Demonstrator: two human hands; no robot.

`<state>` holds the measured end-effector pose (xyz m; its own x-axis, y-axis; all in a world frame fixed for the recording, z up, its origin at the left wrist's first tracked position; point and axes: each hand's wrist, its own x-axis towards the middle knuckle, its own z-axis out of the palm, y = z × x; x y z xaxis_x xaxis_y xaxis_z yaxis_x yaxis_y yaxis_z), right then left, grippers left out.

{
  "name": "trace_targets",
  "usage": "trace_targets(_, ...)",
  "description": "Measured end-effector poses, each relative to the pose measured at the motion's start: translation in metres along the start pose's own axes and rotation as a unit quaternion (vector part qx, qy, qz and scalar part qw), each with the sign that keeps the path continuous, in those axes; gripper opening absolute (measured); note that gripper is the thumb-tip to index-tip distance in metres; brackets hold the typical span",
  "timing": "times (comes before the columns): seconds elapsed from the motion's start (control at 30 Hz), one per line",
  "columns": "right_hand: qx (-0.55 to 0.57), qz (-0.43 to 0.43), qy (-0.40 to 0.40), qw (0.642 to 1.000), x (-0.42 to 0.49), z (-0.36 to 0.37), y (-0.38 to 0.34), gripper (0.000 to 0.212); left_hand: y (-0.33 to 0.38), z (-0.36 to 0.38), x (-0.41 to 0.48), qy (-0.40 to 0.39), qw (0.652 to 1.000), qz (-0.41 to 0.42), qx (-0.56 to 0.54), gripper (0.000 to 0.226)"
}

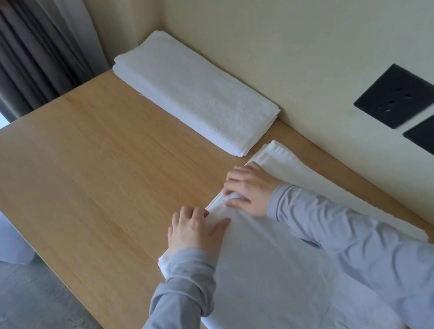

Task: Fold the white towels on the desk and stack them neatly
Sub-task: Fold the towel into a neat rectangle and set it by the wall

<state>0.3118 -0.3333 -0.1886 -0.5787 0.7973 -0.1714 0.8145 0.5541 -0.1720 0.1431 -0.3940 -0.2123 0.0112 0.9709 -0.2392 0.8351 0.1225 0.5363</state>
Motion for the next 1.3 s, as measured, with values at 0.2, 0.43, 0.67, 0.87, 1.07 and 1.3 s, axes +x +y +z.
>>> trace_targets(0.2, -0.015, -0.031, 0.043, 0.998, 0.002, -0.001, -0.010, 0.016, -0.004, 0.006, 0.005, 0.013, 0.999, 0.037, 0.006, 0.035)
trace_targets(0.43, -0.012, -0.026, 0.052, 0.998, 0.014, 0.003, -0.006, 0.028, -0.008, 0.002, 0.008, 0.007, 0.998, 0.046, -0.031, 0.029)
trace_targets(0.67, -0.081, 0.018, 0.111, 0.990, 0.000, 0.000, 0.029, 0.036, -0.018, -0.006, -0.004, 0.044, 0.997, 0.060, -0.005, 0.045)
trace_targets(0.87, -0.160, 0.069, 0.144, 0.974, -0.014, -0.005, 0.079, 0.021, -0.037, -0.008, -0.004, 0.035, 0.997, 0.041, -0.048, 0.026)
trace_targets(1.07, -0.157, 0.202, 0.128, 0.958, -0.007, -0.013, 0.069, 0.021, -0.034, -0.009, -0.003, 0.032, 0.999, 0.037, -0.020, 0.022)
trace_targets(1.3, -0.019, -0.041, 0.140, 0.989, -0.069, 0.046, -0.048, 0.050, 0.000, -0.003, -0.033, 0.060, 0.982, 0.165, 0.074, 0.045)
